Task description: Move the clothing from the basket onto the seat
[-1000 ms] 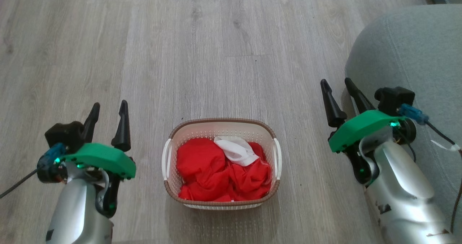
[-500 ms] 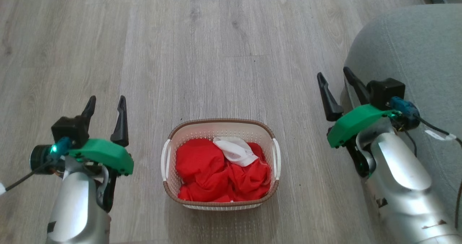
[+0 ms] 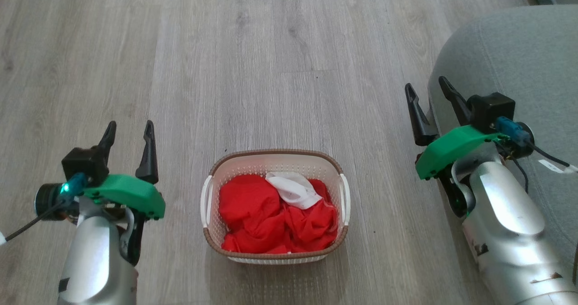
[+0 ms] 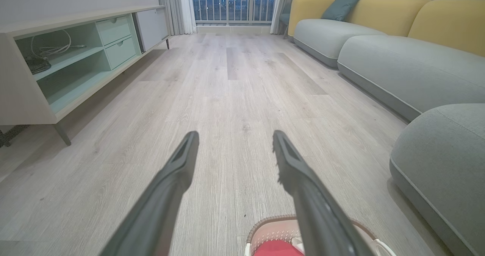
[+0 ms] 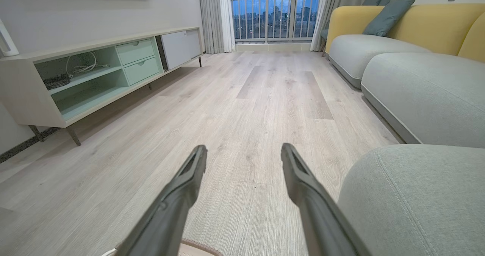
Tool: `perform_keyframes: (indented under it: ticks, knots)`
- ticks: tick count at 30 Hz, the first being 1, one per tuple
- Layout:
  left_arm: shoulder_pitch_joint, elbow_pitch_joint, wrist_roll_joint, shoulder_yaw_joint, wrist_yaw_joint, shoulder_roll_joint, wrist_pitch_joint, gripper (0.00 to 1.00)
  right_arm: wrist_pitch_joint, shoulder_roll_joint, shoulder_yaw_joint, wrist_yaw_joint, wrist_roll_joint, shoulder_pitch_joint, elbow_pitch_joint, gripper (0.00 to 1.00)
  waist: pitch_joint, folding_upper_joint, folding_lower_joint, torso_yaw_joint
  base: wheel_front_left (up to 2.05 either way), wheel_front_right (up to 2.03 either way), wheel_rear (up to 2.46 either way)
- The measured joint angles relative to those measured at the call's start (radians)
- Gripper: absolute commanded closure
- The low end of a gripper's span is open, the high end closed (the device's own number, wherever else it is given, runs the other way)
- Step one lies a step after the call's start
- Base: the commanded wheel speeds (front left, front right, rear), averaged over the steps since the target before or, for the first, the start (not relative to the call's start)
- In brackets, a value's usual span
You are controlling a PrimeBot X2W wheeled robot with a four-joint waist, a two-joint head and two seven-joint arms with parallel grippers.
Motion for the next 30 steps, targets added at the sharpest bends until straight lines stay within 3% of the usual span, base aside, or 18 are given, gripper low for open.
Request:
perform_keyframes:
  ticks: [16, 30]
  knots:
    - [0.001, 0.027, 0.0, 0.006, 0.0, -0.003, 0.0, 0.0, 0.0, 0.002, -0.02, 0.0, -0.007, 0.01, -0.051, 0.0, 0.027, 0.0, 0.0, -0.006, 0.0, 0.0, 0.0]
    - [-0.129, 0.055, -0.023, -0.065, -0.009, -0.006, 0.0, 0.0, -0.001, 0.007, -0.054, 0.0, -0.044, -0.148, -0.217, 0.0, 0.261, 0.0, 0.0003, -0.025, 0.0, 0.0, 0.0]
